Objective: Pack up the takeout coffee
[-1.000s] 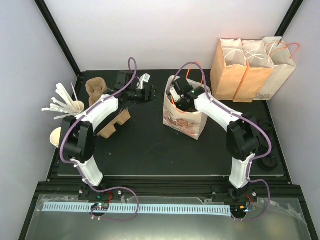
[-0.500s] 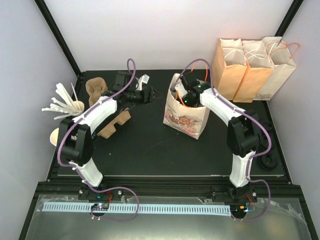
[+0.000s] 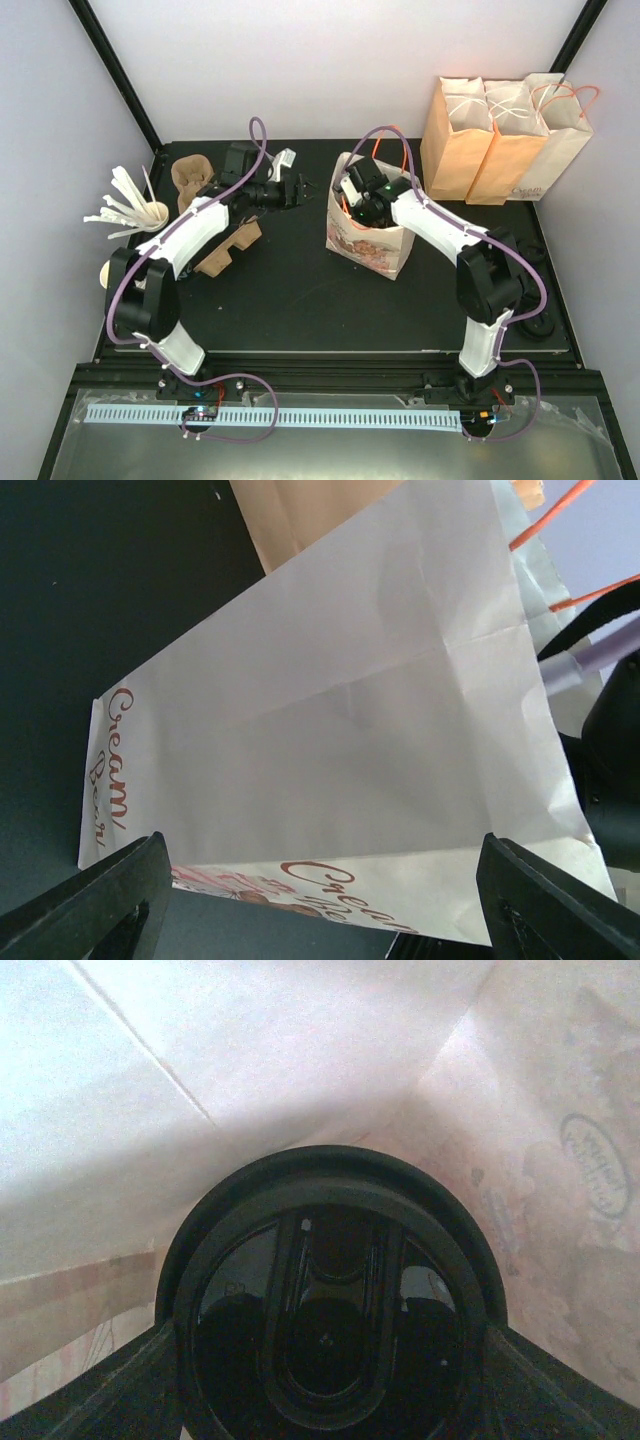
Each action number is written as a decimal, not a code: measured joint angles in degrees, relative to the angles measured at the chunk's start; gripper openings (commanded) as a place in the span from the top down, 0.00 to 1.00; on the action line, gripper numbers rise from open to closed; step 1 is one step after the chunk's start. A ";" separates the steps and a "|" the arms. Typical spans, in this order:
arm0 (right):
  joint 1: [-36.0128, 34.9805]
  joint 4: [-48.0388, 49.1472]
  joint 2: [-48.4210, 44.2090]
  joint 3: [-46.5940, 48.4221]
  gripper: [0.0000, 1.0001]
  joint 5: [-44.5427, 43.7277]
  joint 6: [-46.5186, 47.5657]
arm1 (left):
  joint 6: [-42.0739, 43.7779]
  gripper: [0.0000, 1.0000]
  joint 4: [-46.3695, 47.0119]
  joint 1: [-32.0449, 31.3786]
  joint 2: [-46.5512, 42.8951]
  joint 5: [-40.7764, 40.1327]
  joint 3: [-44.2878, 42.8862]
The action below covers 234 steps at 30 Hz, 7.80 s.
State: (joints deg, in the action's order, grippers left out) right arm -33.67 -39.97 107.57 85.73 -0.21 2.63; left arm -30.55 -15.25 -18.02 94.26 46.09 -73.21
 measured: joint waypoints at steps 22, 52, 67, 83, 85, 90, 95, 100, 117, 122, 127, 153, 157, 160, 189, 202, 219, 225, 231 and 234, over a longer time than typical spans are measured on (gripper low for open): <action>-1.40 -22.36 0.72 14.21 0.00 -5.77 -3.13 | 2.84 0.12 -2.12 0.00 -7.91 -0.92 1.18; -1.68 -22.62 -20.52 31.54 0.00 3.85 -3.32 | 4.35 0.01 -37.88 27.41 -24.00 -55.49 -9.18; -1.66 -16.37 -26.27 33.51 0.00 -0.83 -13.70 | 0.63 0.30 -35.52 36.48 -22.58 -71.45 -4.61; -1.66 -17.14 -22.51 33.92 0.00 0.90 -15.72 | -3.37 0.63 -37.07 37.05 -15.87 -65.81 -4.11; -1.66 -17.14 -22.53 33.90 0.00 1.44 -15.96 | -3.69 0.87 -36.96 37.05 -15.37 -64.35 -4.11; -1.66 -16.87 -23.87 31.61 0.00 2.03 -16.68 | -4.70 0.98 -37.57 36.92 -15.39 -63.71 -4.31; -1.66 -16.55 -25.92 28.63 0.00 2.34 -17.07 | -5.55 0.98 -39.39 36.63 -17.57 -66.01 -5.55; -1.66 -15.96 -27.41 26.95 0.00 2.89 -17.16 | -5.79 0.98 -39.50 36.13 -24.15 -66.10 -8.96; -1.66 -13.73 -30.21 22.60 0.00 3.43 -17.42 | -4.35 0.98 -32.44 34.34 -27.34 -44.15 -11.32; -1.66 -12.90 -31.08 20.83 0.00 3.41 -17.90 | -8.07 0.98 -17.90 31.87 -32.79 -21.20 -5.99; -1.66 -12.00 -32.50 18.64 0.00 3.34 -17.97 | -8.46 0.99 -9.73 21.66 -30.93 -7.50 -7.63; -1.66 -10.34 -34.99 17.33 0.00 -5.35 -15.37 | 18.38 0.01 -41.18 -4.59 -3.28 -23.10 -39.76; -1.66 -10.38 -33.86 18.29 0.00 -5.33 -15.08 | 14.99 0.01 -41.81 5.90 -8.90 -30.58 -35.28; -1.66 -10.38 -32.83 19.15 0.00 -5.29 -14.93 | 10.93 0.01 -40.79 17.51 -14.32 -34.84 -26.58; -1.33 -19.67 -19.02 31.30 0.00 -0.57 -15.28 | -1.03 0.26 -23.63 55.67 -11.61 -34.95 2.91; -1.31 -21.84 -14.86 34.88 0.00 3.26 -15.58 | 0.42 0.25 -24.09 49.20 -11.08 -29.38 2.12; -5.01 -17.20 -13.42 35.19 0.00 6.54 -16.17 | 0.26 0.12 -34.67 36.52 -24.55 -25.62 -8.85; -10.27 -12.41 -11.15 36.74 0.00 6.14 -17.11 | -4.07 0.10 -42.75 36.52 -40.81 -28.39 -11.61; -21.51 0.28 -10.16 26.18 0.00 5.38 -18.62 | -4.02 0.01 -53.29 36.33 -49.99 -36.44 -12.72; -23.93 5.92 -10.16 20.15 0.00 5.29 -20.33 | -4.07 0.01 -57.55 35.87 -51.78 -44.85 -12.76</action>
State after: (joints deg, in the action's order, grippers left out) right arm -57.60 -34.04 97.41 105.89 5.08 -17.69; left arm -34.61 -72.79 17.85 42.48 1.23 -85.97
